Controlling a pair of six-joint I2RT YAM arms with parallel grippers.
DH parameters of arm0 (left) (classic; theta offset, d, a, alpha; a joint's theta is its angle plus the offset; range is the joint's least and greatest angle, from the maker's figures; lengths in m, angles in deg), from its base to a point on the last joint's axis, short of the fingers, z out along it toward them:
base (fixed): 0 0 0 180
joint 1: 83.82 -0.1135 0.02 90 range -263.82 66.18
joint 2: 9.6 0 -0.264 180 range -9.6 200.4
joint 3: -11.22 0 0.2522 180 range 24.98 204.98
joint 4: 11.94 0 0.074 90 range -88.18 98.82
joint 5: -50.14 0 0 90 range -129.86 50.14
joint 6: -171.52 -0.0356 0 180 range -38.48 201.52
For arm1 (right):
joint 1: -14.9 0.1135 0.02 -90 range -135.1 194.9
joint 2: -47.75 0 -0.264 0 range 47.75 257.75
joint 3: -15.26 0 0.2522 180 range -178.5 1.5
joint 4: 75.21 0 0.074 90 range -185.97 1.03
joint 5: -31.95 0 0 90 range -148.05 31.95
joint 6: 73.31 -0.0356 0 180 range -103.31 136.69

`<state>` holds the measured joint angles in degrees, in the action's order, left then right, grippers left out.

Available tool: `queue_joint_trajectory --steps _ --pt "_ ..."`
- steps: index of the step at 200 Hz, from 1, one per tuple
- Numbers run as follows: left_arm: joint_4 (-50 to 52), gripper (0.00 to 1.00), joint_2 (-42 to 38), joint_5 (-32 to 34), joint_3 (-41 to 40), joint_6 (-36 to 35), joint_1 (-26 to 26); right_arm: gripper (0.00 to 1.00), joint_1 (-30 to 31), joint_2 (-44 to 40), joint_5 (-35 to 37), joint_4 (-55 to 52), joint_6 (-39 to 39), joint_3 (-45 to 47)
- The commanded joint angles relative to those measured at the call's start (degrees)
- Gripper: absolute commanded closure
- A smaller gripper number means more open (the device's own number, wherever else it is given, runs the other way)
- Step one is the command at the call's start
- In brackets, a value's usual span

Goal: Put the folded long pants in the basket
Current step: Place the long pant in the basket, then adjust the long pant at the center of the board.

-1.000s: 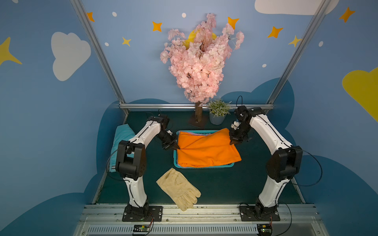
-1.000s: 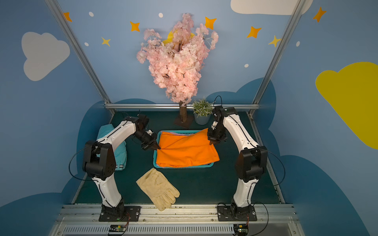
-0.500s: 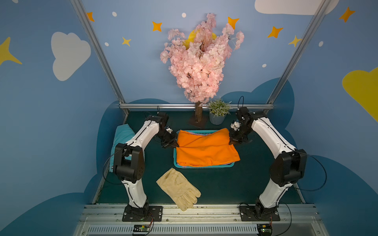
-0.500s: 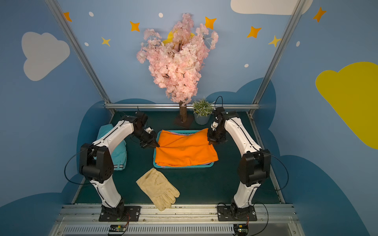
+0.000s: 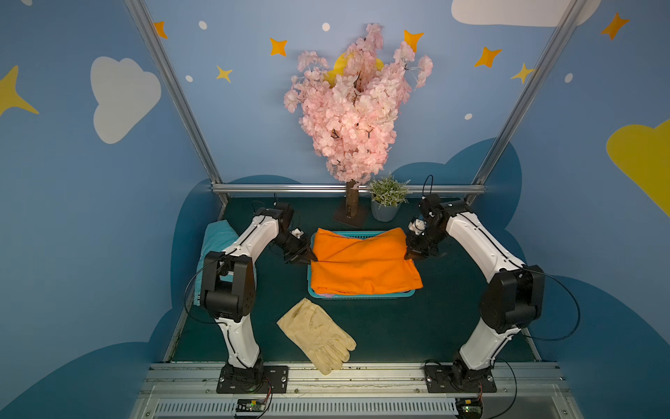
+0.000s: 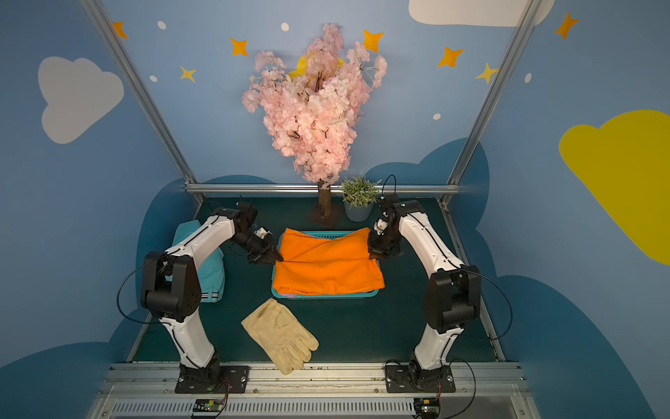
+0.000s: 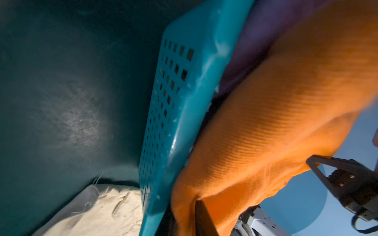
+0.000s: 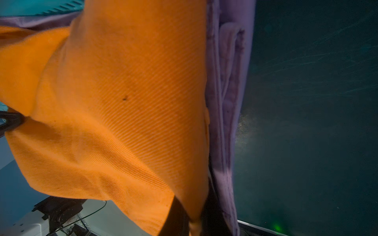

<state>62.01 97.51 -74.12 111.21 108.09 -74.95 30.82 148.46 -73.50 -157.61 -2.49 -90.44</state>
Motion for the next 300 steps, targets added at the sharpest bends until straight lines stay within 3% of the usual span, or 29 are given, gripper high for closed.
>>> queue_joint_trajectory --steps 1,21,34,48,68,87,114,129,154,172,251,274,300 --pt "1.4 0.59 -1.0 4.4 -0.4 -1.9 -0.7 0.99 -1.8 -0.5 3.6 1.5 -0.5 -1.5" --pt "2.8 0.48 -3.9 8.3 1.9 -1.8 -0.8 0.61 -2.0 -2.1 1.2 1.7 0.2 -2.5" --pt "3.4 0.43 -7.2 13.8 3.7 -1.1 -0.8 0.46 -2.0 -4.4 0.2 2.3 0.3 -2.8" --pt "3.2 0.31 -12.1 22.9 4.2 0.3 -1.4 0.38 -2.1 -7.6 -1.5 4.0 -0.2 -2.2" --pt "2.8 0.02 -19.6 40.1 0.4 4.8 -2.9 0.34 -1.8 -12.6 -5.3 7.4 -1.4 -0.2" --pt "-0.3 0.00 -26.9 46.4 -8.6 7.2 -7.2 0.28 0.1 -18.1 -8.0 13.0 -3.5 4.2" --pt "-4.5 0.00 -32.1 38.4 -22.1 12.2 -18.9 0.28 4.3 -23.7 -11.9 21.8 -6.5 10.6" --pt "-6.4 0.00 -33.4 37.6 -28.5 14.4 -25.2 0.28 5.9 -25.5 -13.2 25.0 -8.0 13.2" --pt "-14.9 0.00 -36.9 30.0 -38.6 16.4 -32.5 0.28 7.9 -26.1 -13.2 26.4 -7.8 14.8" --pt "-18.8 0.00 -37.7 27.1 -42.8 17.5 -34.3 0.28 8.5 -25.2 -13.5 25.4 -6.5 14.5" --pt "-29.9 0.02 -37.1 32.5 -49.3 23.2 -39.7 0.30 9.5 -23.3 -14.4 22.1 -4.6 14.4" --pt "-33.7 0.14 -36.3 32.0 -51.0 24.8 -42.9 0.30 9.8 -22.8 -14.2 21.5 -4.3 14.2" --pt "-37.6 0.18 -34.0 28.4 -51.6 25.2 -46.6 0.30 10.0 -22.4 -13.8 20.9 -3.9 14.1"
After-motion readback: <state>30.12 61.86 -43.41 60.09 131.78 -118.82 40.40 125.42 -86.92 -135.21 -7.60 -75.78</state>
